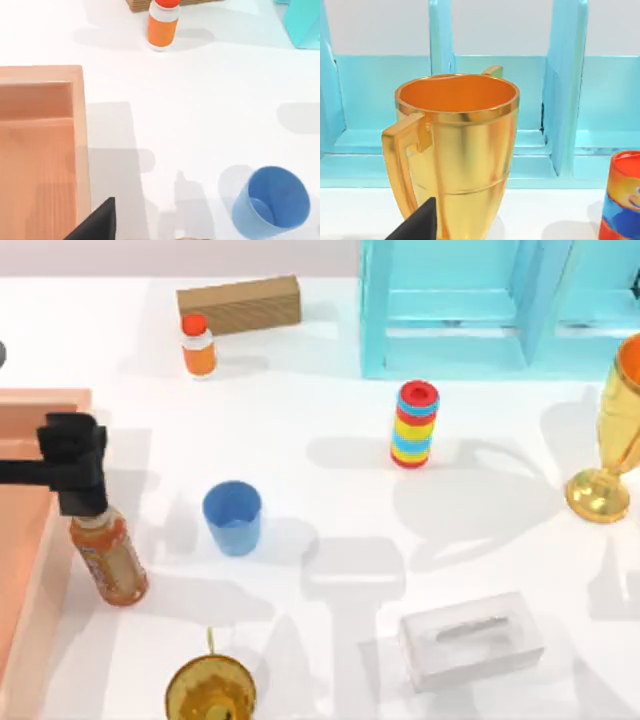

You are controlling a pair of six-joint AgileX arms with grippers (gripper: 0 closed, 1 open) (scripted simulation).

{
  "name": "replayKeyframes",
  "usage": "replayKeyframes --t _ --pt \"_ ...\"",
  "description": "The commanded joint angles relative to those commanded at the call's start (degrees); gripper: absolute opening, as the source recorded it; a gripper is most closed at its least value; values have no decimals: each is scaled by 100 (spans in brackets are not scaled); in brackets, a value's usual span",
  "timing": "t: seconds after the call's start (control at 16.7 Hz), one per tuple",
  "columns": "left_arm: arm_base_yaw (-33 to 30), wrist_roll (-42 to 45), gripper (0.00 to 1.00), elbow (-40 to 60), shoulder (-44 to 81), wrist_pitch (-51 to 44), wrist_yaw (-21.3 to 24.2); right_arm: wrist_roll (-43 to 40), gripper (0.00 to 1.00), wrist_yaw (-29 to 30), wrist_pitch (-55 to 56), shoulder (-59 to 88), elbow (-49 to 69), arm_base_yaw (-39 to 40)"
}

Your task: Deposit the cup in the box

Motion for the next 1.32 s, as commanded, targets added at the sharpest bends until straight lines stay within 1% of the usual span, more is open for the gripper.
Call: replayKeyframes --t 0.18,0.36,0.54,0.72,0.9,1.02,1.14,1.32 --pt "-497 -296 100 1492 1611 -1035 5 0 100 0 0 0 0 0" --pt "-822 -742 100 2840 3273 -2131 -69 0 100 0 0 0 0 0" --pt "-1096 -1218 100 4050 4803 -3148 -116 0 100 0 0 0 0 0" --pt "-1370 -1605 100 5127 6008 -3924 -101 0 100 0 0 0 0 0" --pt "-1594 -1881 100 5989 6837 -4441 -79 0 100 0 0 0 0 0" --pt "-1677 -2020 100 6375 7201 -4651 -79 0 100 0 0 0 0 0" --pt "-1716 -2099 100 6561 7395 -4779 -83 0 100 0 0 0 0 0" --pt "-1721 -2111 100 6587 7421 -4799 -84 0 100 0 0 0 0 0"
